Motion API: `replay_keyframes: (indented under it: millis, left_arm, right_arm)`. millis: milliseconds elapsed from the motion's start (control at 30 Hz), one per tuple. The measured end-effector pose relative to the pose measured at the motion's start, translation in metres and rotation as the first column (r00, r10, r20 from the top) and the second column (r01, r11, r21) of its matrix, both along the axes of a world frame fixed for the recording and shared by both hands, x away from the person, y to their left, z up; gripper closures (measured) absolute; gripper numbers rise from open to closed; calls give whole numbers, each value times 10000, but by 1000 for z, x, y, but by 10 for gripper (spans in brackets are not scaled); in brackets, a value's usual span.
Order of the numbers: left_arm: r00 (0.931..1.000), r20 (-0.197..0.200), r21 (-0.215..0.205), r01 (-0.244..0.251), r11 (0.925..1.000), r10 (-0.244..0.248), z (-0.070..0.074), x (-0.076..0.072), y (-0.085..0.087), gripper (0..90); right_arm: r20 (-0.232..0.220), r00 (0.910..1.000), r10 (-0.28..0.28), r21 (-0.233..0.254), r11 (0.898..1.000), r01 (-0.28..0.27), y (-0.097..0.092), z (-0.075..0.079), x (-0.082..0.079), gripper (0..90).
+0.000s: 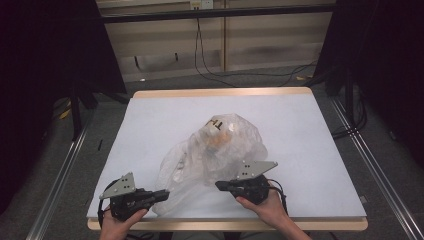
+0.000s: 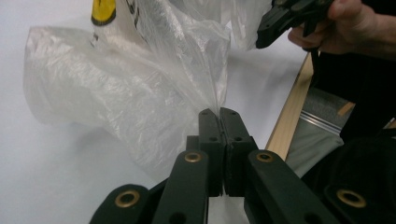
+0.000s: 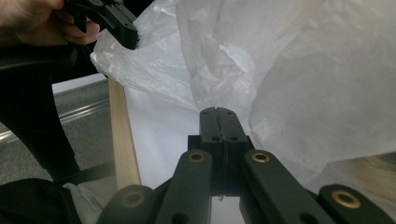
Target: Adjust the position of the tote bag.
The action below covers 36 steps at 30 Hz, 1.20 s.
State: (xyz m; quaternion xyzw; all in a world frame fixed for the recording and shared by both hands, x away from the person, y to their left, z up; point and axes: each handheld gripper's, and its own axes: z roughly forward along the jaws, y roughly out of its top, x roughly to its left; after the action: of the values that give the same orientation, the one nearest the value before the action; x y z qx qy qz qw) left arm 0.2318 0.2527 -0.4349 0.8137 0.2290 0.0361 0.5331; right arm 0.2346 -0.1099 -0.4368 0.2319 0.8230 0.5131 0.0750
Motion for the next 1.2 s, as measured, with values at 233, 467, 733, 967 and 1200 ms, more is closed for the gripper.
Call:
replay_keyframes:
  millis: [233, 467, 733, 967, 1200]
  left_arm:
    - [9986, 483, -487, -174, 9987, 198, 17, -1, 4, 887]
    - [9965, 749, -776, -321, 9965, 379, 31, 2, 5, 887]
    - [9924, 1176, -843, -265, 9961, 363, 49, 4, 3, 888]
    - [9915, 1251, -1214, -198, 9924, 351, 59, 10, -2, 889]
    - [9883, 1481, -1306, -180, 9913, 375, 74, 19, -6, 889]
  right_arm:
    - [210, 9997, -135, 297, 9995, 129, -6, 10, -1, 900]
    - [377, 9989, -283, 555, 9981, 262, -14, 20, 1, 900]
    - [605, 9973, -411, 865, 9956, 358, -20, 32, -1, 900]
    - [892, 9947, -506, 1086, 9932, 408, -22, 45, 0, 900]
    - [1194, 9912, -571, 1406, 9892, 401, -26, 60, 2, 900]
